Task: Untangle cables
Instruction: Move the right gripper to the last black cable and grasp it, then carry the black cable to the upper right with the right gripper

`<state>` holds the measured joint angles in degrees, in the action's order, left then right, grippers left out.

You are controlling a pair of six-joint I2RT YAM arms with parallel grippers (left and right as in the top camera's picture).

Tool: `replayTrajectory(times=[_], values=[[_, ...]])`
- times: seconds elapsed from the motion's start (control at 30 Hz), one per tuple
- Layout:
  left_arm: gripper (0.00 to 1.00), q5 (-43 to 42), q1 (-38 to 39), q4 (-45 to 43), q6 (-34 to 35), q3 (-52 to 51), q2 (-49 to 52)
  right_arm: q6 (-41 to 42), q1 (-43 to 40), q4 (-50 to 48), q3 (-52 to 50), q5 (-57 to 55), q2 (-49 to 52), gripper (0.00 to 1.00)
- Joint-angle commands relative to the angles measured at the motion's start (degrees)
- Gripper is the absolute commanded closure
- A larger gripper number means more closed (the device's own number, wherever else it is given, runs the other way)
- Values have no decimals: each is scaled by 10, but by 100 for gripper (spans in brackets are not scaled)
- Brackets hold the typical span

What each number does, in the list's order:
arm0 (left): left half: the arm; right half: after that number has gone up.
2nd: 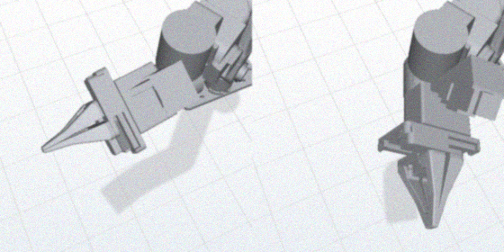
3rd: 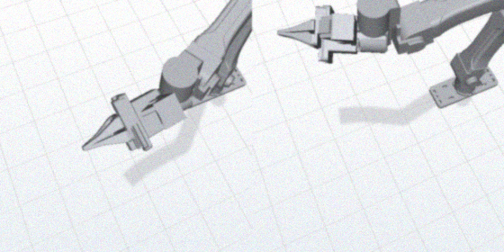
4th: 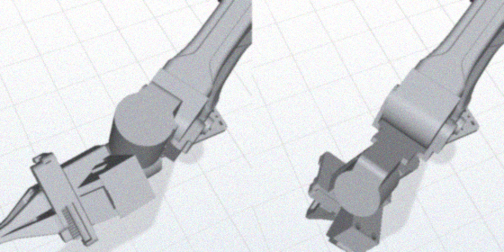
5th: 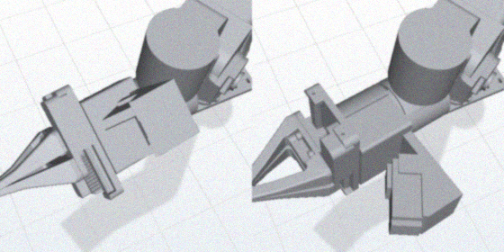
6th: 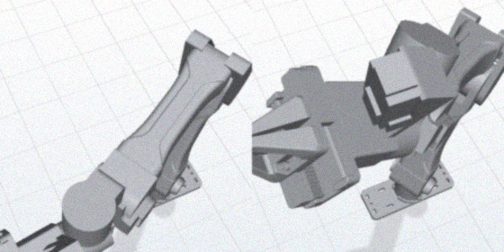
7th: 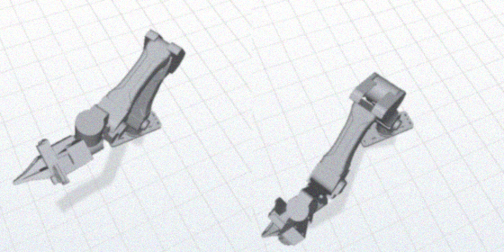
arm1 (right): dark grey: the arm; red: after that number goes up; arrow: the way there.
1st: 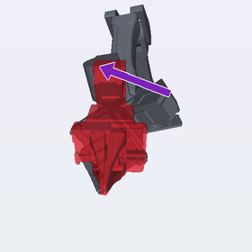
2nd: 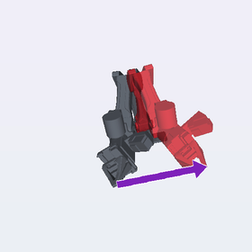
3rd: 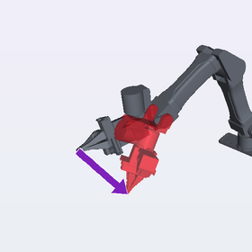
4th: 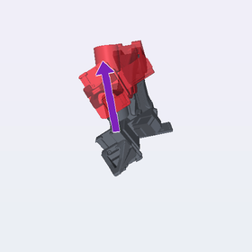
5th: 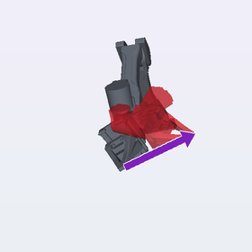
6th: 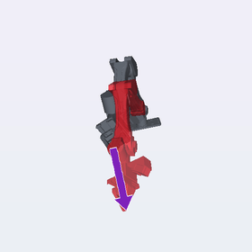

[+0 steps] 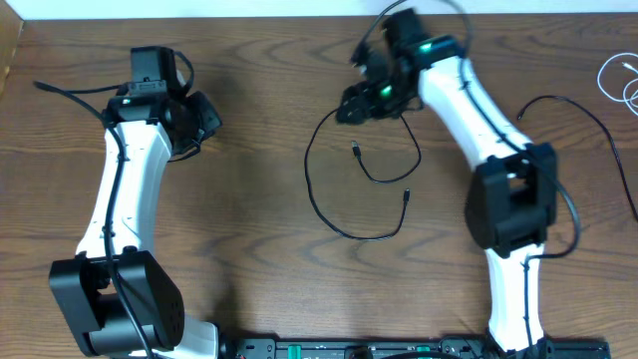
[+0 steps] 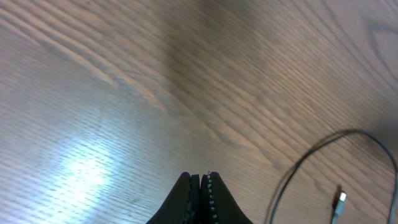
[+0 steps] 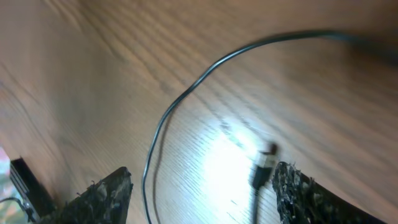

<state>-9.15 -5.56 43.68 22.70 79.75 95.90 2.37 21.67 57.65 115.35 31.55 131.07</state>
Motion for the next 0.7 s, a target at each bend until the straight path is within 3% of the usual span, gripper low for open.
replayTrajectory(times=[0.0, 0.13, 0.33, 0.67], values=[[92, 27, -2, 7, 3, 3, -1, 35, 28, -9, 0, 1, 12, 32], [92, 28, -2, 7, 3, 3, -1, 140, 56, -26, 0, -31, 32, 37], [92, 28, -2, 13, 3, 3, -1, 222, 100, -57, 0, -69, 70, 37], [92, 28, -2, 13, 3, 3, -1, 255, 150, -74, 0, -107, 111, 38]])
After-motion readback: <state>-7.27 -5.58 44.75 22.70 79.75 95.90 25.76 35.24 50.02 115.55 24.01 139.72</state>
